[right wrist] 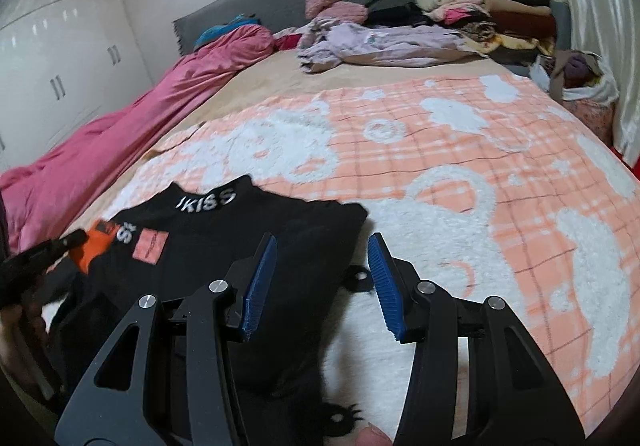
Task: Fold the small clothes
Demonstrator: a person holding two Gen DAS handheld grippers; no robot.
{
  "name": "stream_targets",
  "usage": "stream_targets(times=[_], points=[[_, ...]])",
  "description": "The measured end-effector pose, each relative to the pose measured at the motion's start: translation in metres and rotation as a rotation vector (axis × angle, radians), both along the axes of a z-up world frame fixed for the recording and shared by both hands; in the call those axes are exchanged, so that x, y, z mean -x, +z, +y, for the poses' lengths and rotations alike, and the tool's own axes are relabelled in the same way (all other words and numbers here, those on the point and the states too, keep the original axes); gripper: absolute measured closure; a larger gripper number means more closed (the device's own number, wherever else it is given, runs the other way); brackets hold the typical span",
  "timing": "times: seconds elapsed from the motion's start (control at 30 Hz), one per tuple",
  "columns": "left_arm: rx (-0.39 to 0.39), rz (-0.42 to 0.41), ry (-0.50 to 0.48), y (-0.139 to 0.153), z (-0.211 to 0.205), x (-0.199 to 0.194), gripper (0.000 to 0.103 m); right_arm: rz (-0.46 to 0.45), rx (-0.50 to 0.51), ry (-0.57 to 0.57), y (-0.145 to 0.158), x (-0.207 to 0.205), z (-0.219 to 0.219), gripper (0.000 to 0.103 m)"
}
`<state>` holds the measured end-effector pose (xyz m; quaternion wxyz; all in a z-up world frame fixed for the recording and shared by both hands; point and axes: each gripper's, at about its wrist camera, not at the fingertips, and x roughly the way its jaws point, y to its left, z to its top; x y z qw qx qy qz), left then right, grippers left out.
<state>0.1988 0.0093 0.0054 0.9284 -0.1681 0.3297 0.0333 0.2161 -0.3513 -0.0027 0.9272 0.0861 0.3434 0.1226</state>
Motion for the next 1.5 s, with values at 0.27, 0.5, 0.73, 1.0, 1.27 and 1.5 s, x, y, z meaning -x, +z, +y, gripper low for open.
stream_targets(times=[0.27, 0.5, 0.73, 1.0, 1.27, 1.5], points=[[-0.017, 0.103, 0.025, -0.028, 0.023, -0.007, 0.099, 0.046, 0.066, 0.082, -0.011, 0.0, 0.027, 0.063], [-0.028, 0.114, 0.019, -0.034, 0.025, -0.004, 0.099, 0.058, 0.09, 0.151, -0.016, 0.004, 0.044, 0.058], [-0.055, 0.111, 0.03, -0.033, 0.028, 0.001, 0.099, 0.079, 0.076, 0.209, -0.021, 0.007, 0.059, 0.05], [-0.084, 0.05, 0.042, -0.005, 0.028, 0.019, 0.099, 0.146, 0.087, 0.197, -0.034, 0.005, 0.061, 0.05], [-0.098, 0.082, -0.079, -0.005, -0.008, 0.015, 0.091, 0.091, 0.051, 0.201, -0.019, 0.014, 0.056, 0.048], [-0.166, 0.175, -0.13, -0.037, -0.029, 0.005, 0.088, 0.069, 0.076, 0.143, -0.014, 0.016, 0.043, 0.047]])
